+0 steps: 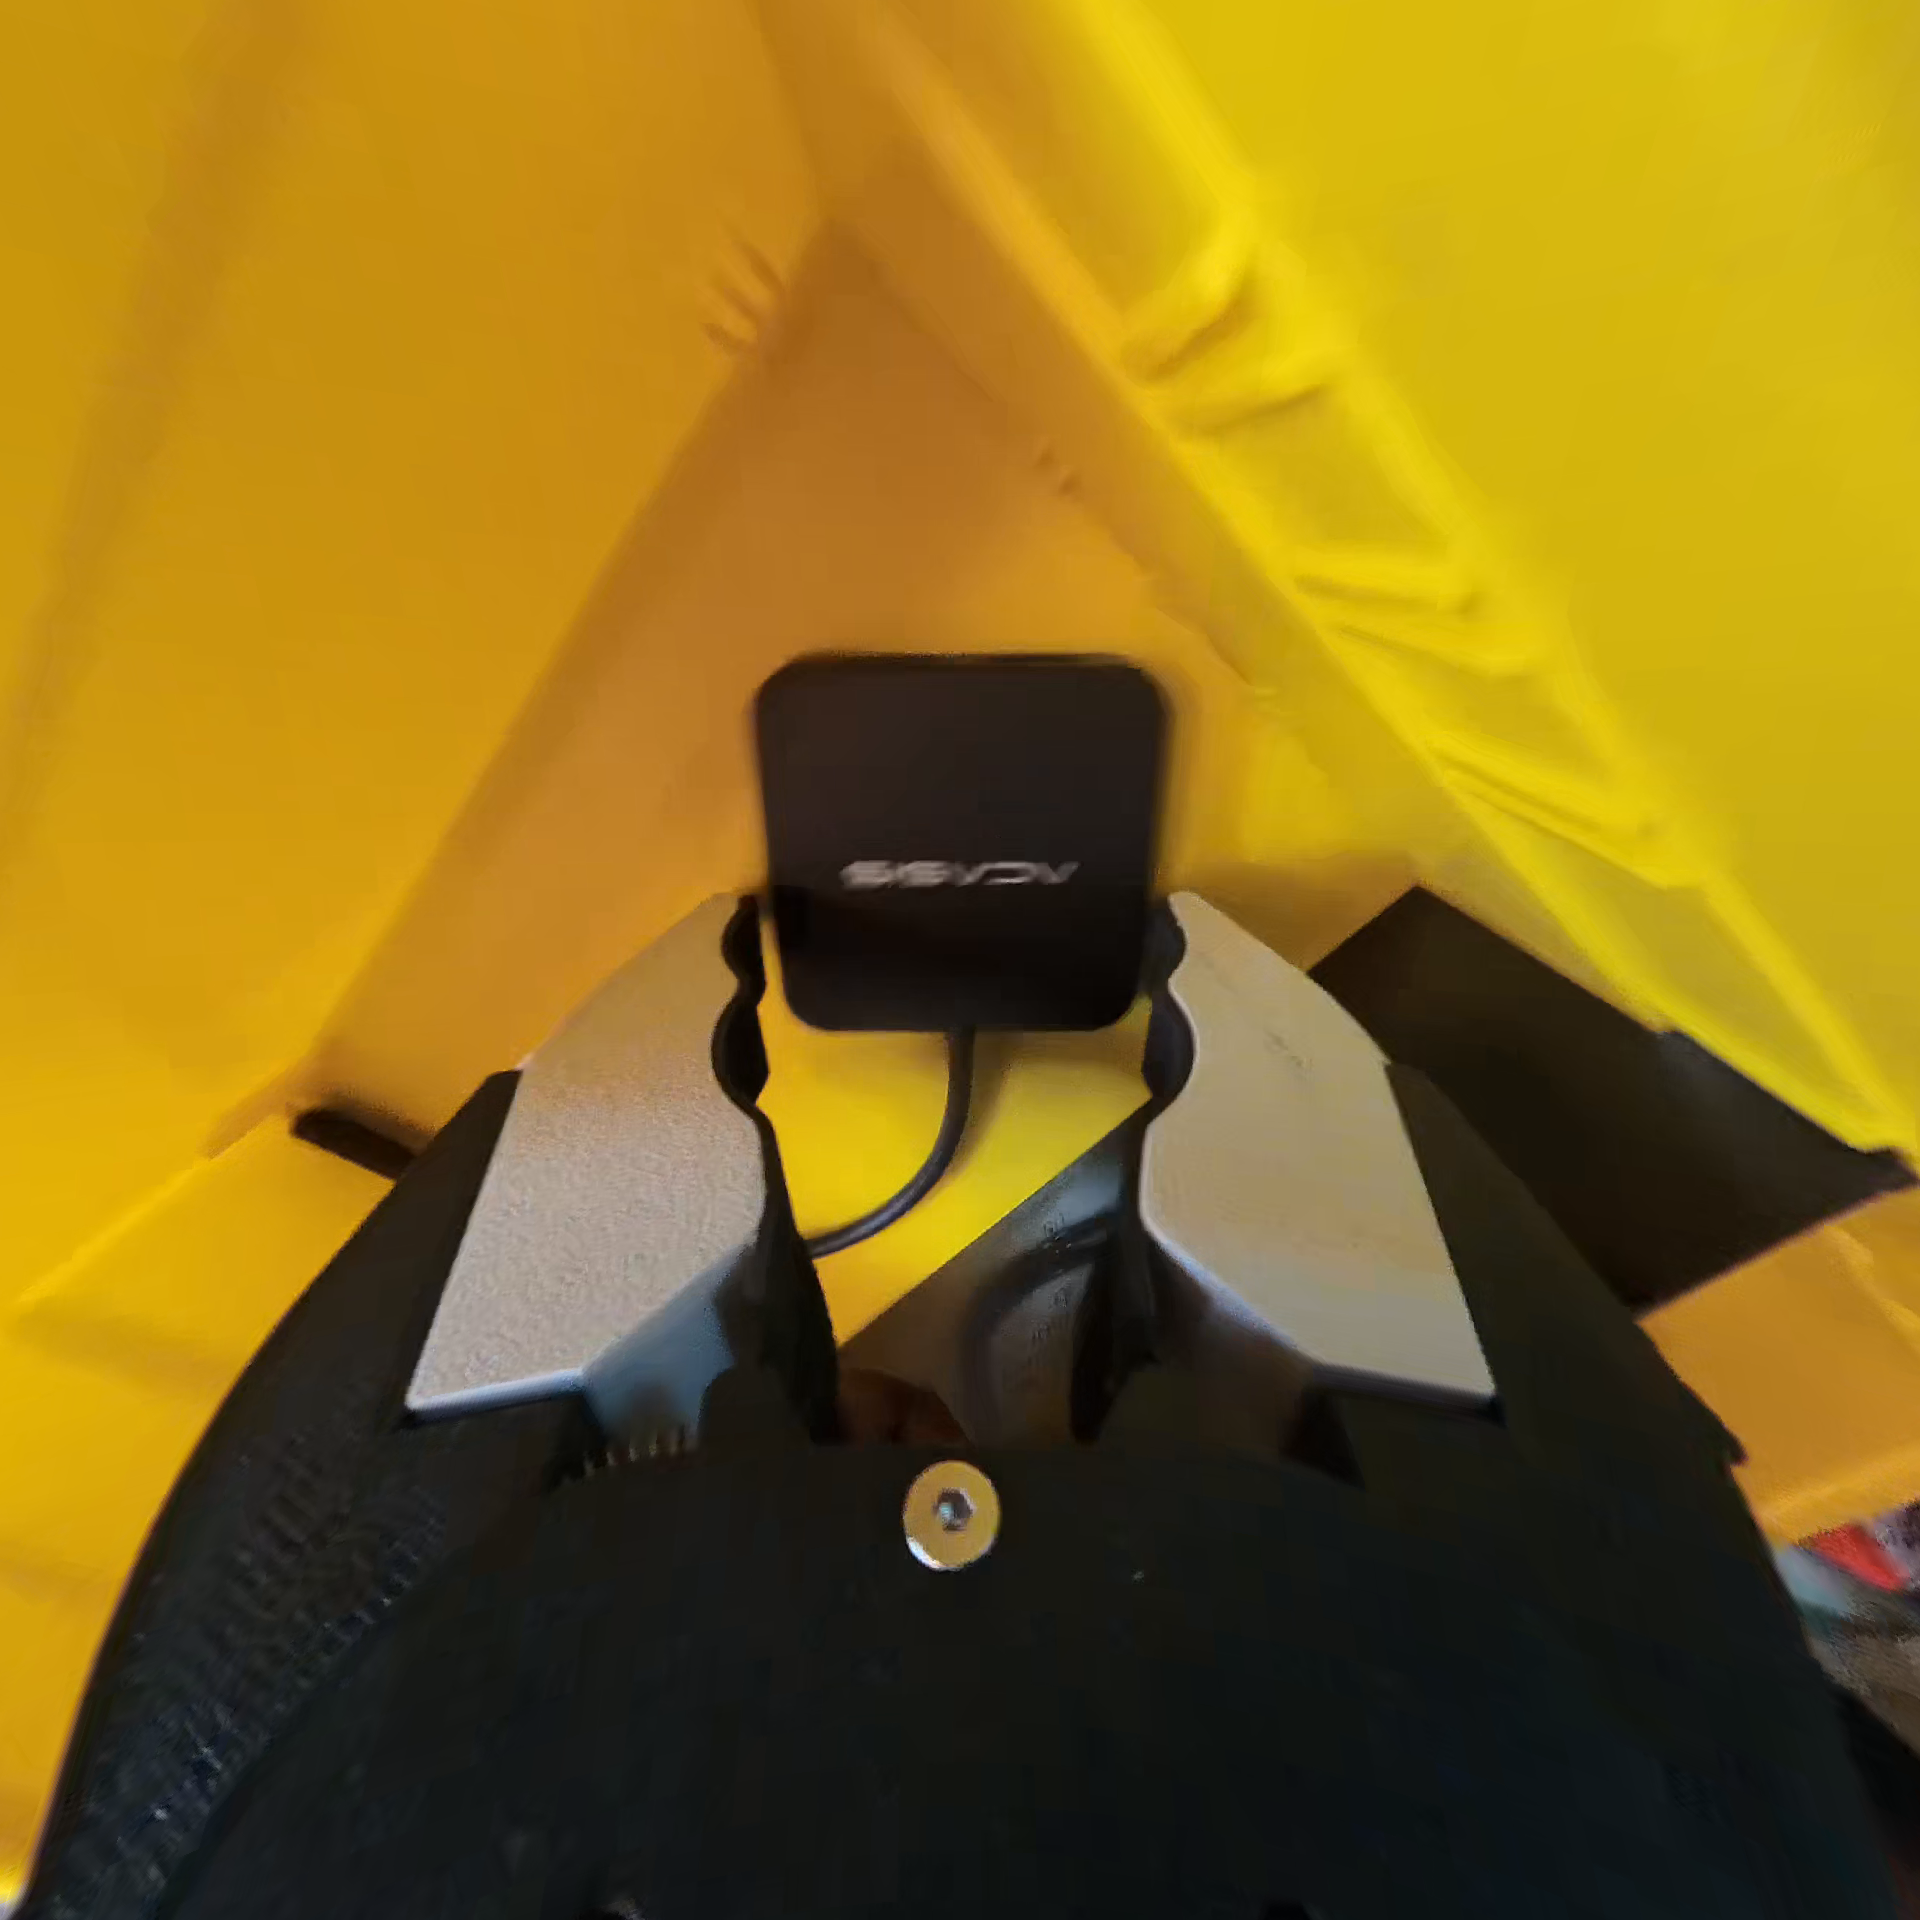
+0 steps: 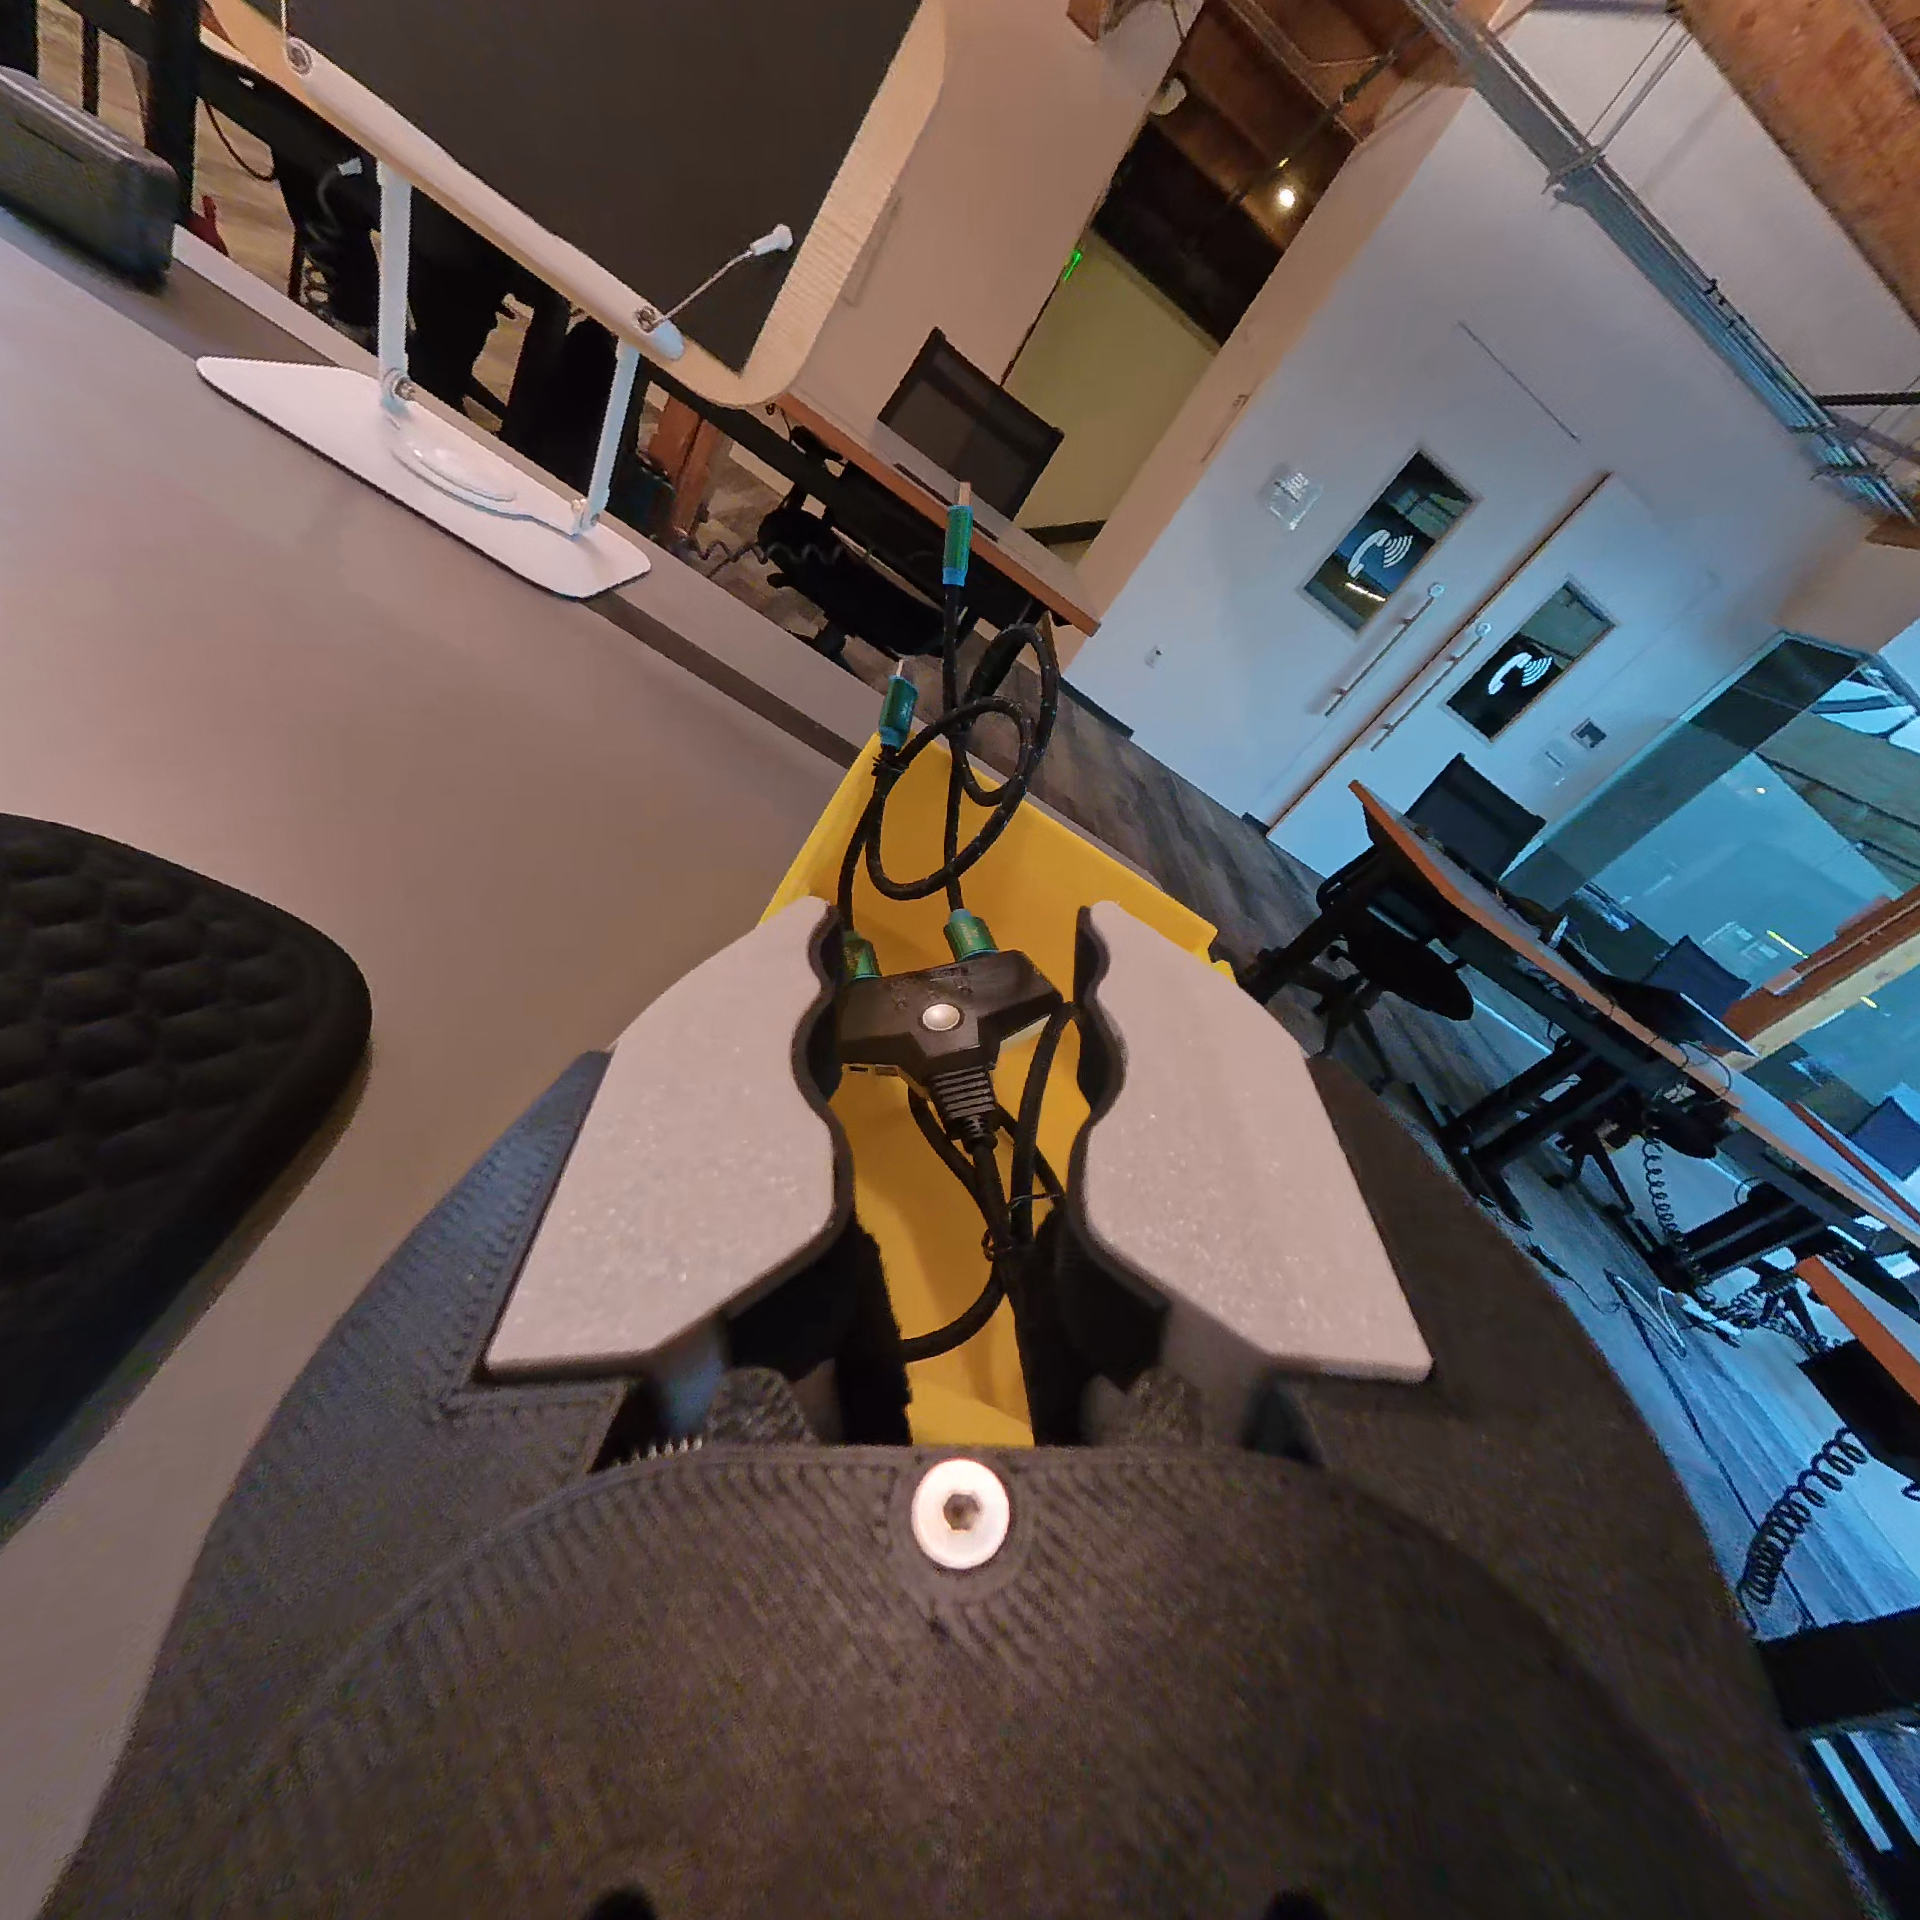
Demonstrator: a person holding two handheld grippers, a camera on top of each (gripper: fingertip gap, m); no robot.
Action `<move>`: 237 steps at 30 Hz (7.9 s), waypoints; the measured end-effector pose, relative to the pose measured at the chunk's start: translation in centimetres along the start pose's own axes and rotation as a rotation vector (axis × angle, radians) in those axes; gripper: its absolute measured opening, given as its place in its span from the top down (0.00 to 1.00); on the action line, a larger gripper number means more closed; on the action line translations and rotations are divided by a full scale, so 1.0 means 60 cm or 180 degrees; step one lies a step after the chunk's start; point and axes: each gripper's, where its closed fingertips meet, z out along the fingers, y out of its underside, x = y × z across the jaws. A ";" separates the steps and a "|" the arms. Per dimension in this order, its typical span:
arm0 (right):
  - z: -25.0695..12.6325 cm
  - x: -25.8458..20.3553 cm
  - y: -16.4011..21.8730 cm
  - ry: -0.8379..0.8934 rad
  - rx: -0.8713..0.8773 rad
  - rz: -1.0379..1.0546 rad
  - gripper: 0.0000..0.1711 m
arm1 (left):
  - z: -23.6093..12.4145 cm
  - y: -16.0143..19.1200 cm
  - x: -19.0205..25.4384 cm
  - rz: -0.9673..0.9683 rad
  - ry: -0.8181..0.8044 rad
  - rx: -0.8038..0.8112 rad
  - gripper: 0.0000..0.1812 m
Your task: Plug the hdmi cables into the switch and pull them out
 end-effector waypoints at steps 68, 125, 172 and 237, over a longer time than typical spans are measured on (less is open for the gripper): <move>-0.022 -0.219 -0.207 -0.0428 0.1823 -0.0907 0.92 | -0.321 0.126 0.208 -0.1203 -0.2016 0.4165 0.73; -0.039 -0.236 -0.219 -0.0349 0.2027 -0.1290 0.92 | -0.324 0.188 0.106 -0.1342 -0.2440 0.2991 0.97; -0.040 -0.191 -0.201 -0.0134 0.1963 -0.1238 0.92 | -0.021 -0.153 0.429 0.0434 -0.1104 0.1897 0.82; 0.010 -0.356 -0.153 -0.0743 0.1703 -0.2543 0.92 | -0.126 -0.123 0.466 0.1982 -0.1732 0.2635 0.92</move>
